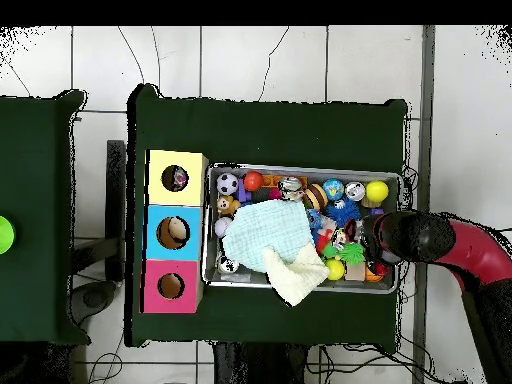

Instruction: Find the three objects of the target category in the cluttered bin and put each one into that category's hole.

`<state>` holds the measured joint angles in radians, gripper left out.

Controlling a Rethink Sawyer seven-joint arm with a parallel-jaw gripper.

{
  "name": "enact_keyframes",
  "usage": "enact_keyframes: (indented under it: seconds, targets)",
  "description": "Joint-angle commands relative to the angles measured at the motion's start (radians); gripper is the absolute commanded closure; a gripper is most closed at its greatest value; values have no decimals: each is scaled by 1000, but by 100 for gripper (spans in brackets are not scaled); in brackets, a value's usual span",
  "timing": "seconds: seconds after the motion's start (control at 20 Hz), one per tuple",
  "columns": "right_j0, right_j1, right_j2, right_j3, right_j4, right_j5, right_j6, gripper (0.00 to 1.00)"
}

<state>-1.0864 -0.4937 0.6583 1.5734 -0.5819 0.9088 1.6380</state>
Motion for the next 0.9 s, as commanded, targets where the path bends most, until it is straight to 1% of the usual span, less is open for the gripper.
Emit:
enact_keyframes:
  seconds: [0.05,0.35,0.65,0.75,0.9]
  targets:
    - [-5,46,59,12,-76,21,-350,100]
    - [1,48,60,3,-83,33,-341,100]
    - [4,28,60,18,-74,41,-320,100]
    - [7,8,60,27,-65,54,-307,100]
    - [14,-61,63,65,-41,84,-274,100]
